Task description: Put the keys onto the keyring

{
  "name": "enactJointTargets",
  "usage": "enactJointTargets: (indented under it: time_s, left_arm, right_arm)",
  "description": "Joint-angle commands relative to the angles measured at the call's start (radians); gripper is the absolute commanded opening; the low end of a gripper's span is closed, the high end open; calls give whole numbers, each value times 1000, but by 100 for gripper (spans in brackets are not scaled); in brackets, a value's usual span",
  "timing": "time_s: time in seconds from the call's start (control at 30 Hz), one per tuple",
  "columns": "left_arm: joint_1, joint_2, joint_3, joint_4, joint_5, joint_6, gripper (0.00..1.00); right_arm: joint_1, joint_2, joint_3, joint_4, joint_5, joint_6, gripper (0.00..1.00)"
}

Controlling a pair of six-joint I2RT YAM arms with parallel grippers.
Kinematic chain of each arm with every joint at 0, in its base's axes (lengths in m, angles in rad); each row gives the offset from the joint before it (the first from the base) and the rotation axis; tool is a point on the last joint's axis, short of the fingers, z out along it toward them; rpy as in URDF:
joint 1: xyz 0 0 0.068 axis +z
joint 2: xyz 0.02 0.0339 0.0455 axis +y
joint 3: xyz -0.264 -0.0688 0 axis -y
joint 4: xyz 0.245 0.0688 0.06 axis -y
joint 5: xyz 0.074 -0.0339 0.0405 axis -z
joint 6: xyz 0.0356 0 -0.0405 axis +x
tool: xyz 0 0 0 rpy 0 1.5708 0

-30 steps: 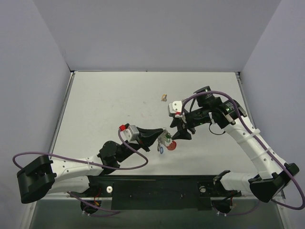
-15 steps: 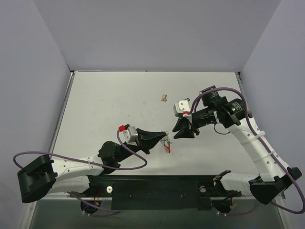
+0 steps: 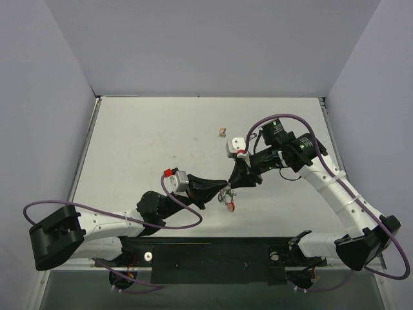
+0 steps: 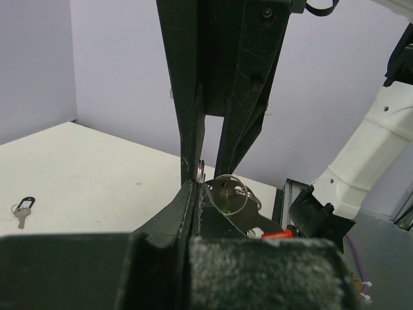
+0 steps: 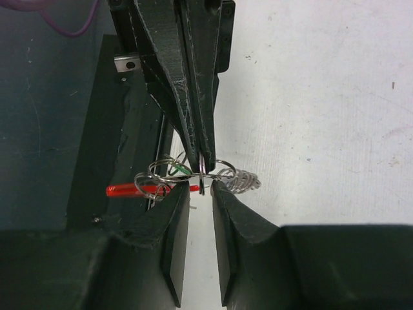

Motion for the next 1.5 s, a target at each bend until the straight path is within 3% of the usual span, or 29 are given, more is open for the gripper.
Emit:
enactJointTargets:
  time_s: [0.0,0.17,0.47,0.6,0.97,1.0,1.13,1.2,1.33,1.47]
  left_arm:
    - [-1,-2,31,116,5,-19,0]
    - [-1,0,29,115,7,-23,0]
    - [-1,10,8,130,4,-42,0]
    - [-1,13,3,133,4,-48,0]
    - [1,29,-12,135,-33,-82,0]
    - [1,29,-12,129,-38,-83,3]
    - [2,12,-23,98,-50,-114,35]
    - [2,-10,-31,72,-53,-120,44]
    - [12,-95,-60,-35,-41,-114,53]
    - [22,-230,-42,-311,3,-59,58]
  right_arm:
    - [16,-2,-24,20,-18,10,16]
    - [16,2,-20,23,-33,12,10]
    - [14,-6,-15,22,-34,15,8]
    - [14,-9,-17,17,-41,13,0]
    - [13,-26,-47,6,-25,30,0]
    - [13,-28,-52,9,-18,33,0]
    - [11,-32,-73,51,22,90,0]
    - [11,-34,-86,55,37,102,0]
    - [13,-32,-98,42,96,107,0]
    - [30,-2,-54,-98,217,2,0]
